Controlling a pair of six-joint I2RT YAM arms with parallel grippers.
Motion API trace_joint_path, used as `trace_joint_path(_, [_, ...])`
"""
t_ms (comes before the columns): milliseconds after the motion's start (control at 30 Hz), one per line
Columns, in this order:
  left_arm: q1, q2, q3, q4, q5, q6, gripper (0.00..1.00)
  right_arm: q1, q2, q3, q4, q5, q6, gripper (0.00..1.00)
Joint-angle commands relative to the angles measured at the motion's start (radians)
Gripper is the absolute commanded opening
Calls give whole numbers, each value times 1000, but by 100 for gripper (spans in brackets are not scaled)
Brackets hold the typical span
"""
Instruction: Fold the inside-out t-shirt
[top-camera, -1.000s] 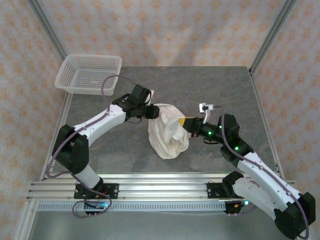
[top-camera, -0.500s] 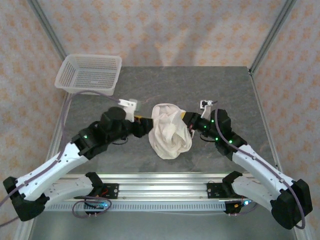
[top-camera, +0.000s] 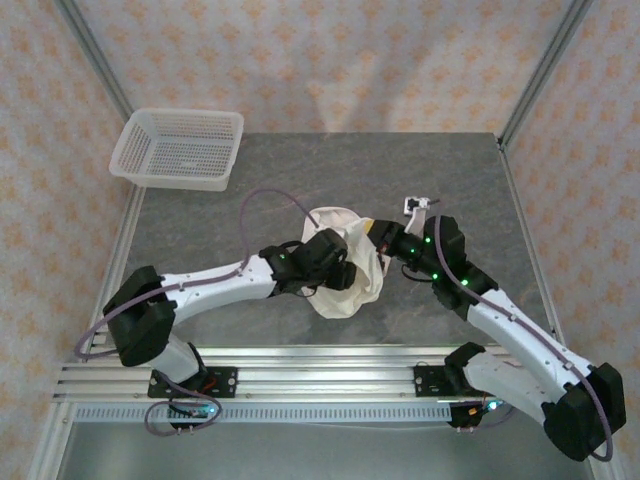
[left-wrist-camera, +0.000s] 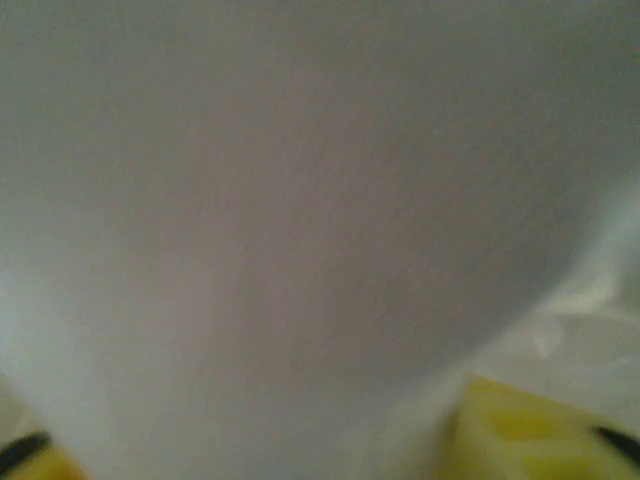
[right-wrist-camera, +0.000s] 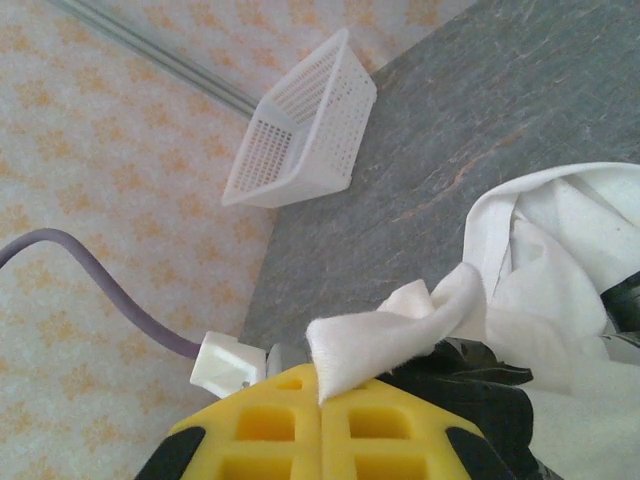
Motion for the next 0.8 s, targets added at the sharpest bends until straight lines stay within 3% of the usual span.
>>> trace_joint_path(0, [-4, -33, 65, 10, -37, 14, 17, -8, -27, 26, -44, 93, 20, 0])
trace_joint_path(133, [16, -160, 101, -29, 64, 1, 1, -83, -8, 18, -167, 190, 16, 0])
trace_joint_path(233, [44, -268, 108, -53, 129, 10, 0, -179, 38, 1, -215, 225, -23, 1])
trace_joint_path(300, [76, -320, 102, -71, 161, 21, 0, -186, 59, -4, -215, 263, -92, 3])
trace_joint_path(367, [111, -352, 90, -89, 185, 31, 0, -187, 68, 7, -210, 212, -136, 13])
trace_joint_path(433, [131, -364, 82, -117, 186, 44, 0, -181, 52, 16, -191, 92, -166, 31])
trace_joint_path(500, [145, -369, 69, -128, 186, 47, 0, -133, -21, 9, -205, 54, -227, 40])
trace_joint_path(667, [151, -353, 57, -122, 211, 46, 0, 133, -286, -97, -187, 257, -388, 54])
trace_joint_path(767, [152, -342, 64, -121, 216, 43, 0, 322, -302, -121, -114, 369, -469, 56])
